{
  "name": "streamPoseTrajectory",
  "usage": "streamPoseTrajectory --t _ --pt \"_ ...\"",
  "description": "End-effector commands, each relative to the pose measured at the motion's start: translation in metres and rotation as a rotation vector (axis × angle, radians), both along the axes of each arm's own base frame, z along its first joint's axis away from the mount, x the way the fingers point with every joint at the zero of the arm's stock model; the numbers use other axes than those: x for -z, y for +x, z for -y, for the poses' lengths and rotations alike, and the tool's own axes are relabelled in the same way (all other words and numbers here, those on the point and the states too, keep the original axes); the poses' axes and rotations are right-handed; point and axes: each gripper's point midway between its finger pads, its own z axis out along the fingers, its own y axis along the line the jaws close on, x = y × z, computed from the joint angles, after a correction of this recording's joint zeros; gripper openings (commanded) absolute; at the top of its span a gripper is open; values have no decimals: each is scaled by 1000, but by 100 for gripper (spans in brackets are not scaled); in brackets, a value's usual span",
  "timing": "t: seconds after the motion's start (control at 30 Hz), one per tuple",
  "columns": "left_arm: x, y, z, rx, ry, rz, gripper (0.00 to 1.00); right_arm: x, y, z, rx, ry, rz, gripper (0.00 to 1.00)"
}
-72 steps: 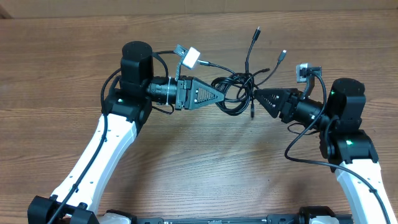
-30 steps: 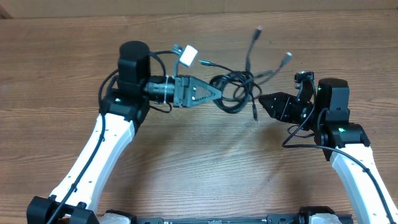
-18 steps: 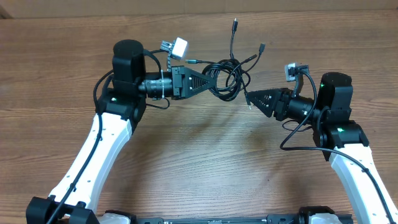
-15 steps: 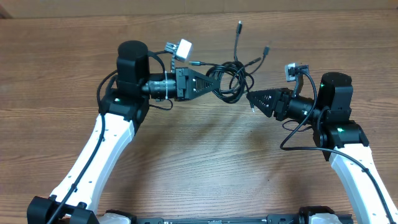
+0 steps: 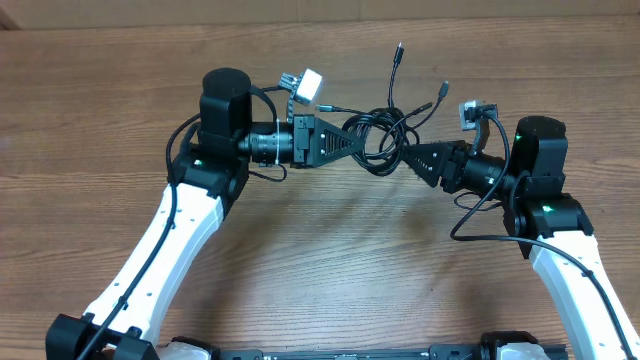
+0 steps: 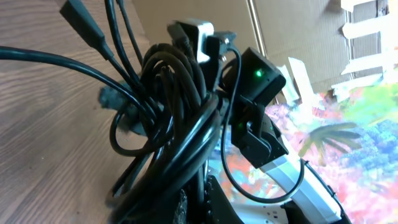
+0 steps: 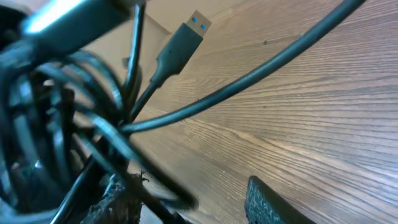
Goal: Untangle cables
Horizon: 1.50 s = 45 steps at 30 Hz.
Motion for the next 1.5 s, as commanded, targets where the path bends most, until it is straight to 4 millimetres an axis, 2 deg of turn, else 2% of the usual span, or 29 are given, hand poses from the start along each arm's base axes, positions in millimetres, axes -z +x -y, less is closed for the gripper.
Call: streamPoseTrajectory --t 0.0,0.1,0.17,0.3,0.37,0.43,0.63,0.8,0.97,1.03,1.13,1.23,1.37,1.4,1.47 --pt "-18 -27 16 97 -30 37 4 -3 8 4 44 -28 18 51" --pt "-17 -30 23 96 -21 41 4 6 15 13 109 -72 0 51" --pt "-15 -29 28 81 -12 44 4 19 20 26 188 -130 -36 54" --pt "-15 -27 30 68 -7 50 4 57 25 59 355 -289 -149 56" --pt "-15 -27 30 66 -7 52 4 71 24 68 396 -339 -198 56" --pt "-16 -27 30 66 -10 58 4 85 21 75 419 -378 -246 56" --pt "-16 -27 30 71 -12 59 4 108 17 87 457 -447 -323 56" --pt "-16 -27 30 72 -12 66 4 115 14 94 479 -481 -349 56" --pt "-16 -29 30 93 -16 159 4 113 10 81 423 -431 -360 55" --pt "-18 -35 29 138 -33 252 4 111 9 77 403 -411 -361 55" --pt "-24 -58 25 282 -111 474 4 110 8 72 383 -393 -363 56" --pt "-30 -68 16 355 -171 557 4 113 5 72 375 -400 -376 56" --pt "-30 -51 0 296 -155 559 4 116 -1 72 356 -419 -388 56" --pt "-30 -39 -11 252 -142 566 4 117 -3 72 354 -421 -398 56" --pt "-30 -28 -23 211 -131 569 4 119 -5 73 351 -424 -410 56"
